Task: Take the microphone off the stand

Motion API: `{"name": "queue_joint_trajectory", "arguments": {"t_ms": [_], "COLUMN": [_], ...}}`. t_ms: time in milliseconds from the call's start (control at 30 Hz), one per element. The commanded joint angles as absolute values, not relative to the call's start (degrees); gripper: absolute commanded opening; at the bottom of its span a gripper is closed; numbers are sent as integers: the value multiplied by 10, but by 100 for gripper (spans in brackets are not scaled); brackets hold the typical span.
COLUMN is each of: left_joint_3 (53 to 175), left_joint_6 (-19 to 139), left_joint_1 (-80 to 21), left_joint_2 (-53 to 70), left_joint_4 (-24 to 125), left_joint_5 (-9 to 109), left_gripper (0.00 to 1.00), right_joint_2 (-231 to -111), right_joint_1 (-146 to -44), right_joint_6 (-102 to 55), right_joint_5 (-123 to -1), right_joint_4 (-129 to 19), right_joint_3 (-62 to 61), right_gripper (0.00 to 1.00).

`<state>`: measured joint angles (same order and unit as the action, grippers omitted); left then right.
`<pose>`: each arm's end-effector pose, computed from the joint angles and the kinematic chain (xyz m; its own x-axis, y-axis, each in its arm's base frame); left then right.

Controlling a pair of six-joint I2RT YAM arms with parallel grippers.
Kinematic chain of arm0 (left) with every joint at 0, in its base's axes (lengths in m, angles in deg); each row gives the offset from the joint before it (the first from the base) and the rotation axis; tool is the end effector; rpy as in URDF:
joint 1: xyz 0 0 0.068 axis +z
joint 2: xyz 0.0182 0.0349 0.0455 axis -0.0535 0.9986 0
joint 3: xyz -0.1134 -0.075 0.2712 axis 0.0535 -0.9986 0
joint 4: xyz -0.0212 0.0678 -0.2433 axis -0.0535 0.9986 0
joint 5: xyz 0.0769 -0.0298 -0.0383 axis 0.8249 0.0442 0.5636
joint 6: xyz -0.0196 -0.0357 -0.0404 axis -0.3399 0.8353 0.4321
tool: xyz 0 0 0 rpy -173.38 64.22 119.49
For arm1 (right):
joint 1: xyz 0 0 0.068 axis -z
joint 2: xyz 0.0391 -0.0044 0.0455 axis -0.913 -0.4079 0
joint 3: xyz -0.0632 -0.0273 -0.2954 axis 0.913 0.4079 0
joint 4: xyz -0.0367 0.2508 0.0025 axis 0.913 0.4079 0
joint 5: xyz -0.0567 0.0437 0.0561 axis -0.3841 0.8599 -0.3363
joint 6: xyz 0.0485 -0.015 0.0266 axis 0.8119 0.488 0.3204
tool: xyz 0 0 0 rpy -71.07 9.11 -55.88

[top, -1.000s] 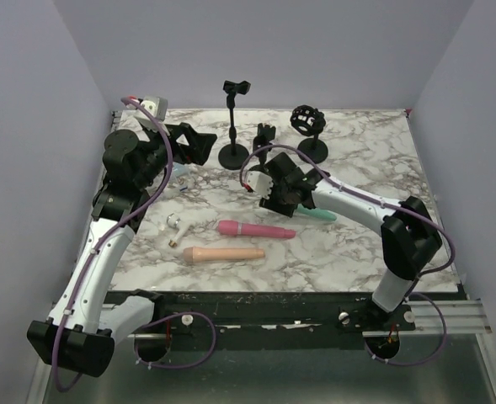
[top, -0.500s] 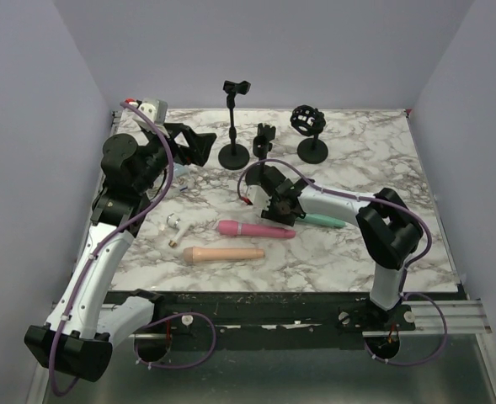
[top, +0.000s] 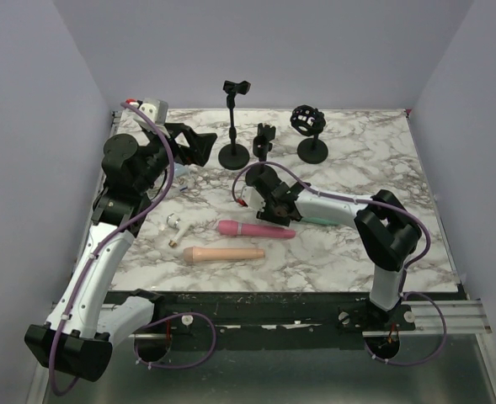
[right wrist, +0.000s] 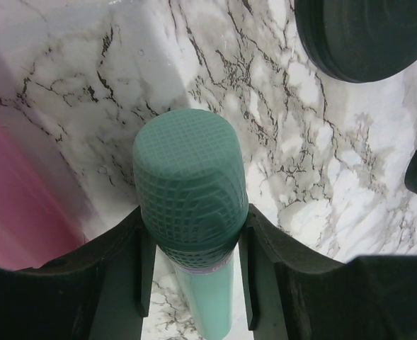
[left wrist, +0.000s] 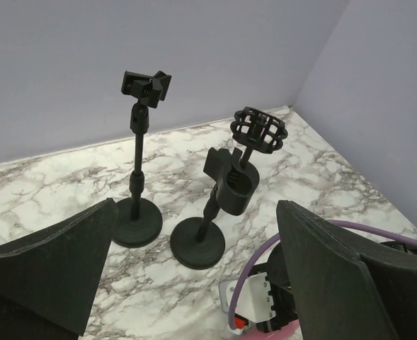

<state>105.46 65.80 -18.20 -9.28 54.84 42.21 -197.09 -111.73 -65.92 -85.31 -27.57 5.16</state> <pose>0.1917 -0.0636 0.4564 -0.0903 -0.2774 -0.9565 0.5170 0.8078 -0.2831 0.2728 0.2652 0.1983 -0.1574 -0.9659 -0.2057 -0.8675 0.2347 -0.4386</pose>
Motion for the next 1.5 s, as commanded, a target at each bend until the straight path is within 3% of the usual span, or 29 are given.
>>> {"name": "queue_joint_trajectory", "arguments": {"t_ms": [0,667,1467], "left_joint_3": [1048,1045,1043], "left_joint_6": [663,663,662], "left_joint_1": [-186,-187,-187], "left_joint_2": [-93,-91,-80], "left_joint_4": [532,530,529], "left_joint_5": [426,429,430], "left_gripper": [99,99,99], "right_joint_2": [-1970,-1964,-1855], "right_joint_1": [-1122,-1123,-1122], "right_joint_6": [-658,-646,-602], "right_joint_5": [-855,-860,-906], "right_joint_4": [-292,-300,-305], "right_joint_3": [65,74,34], "right_gripper": [37,62,71]}}
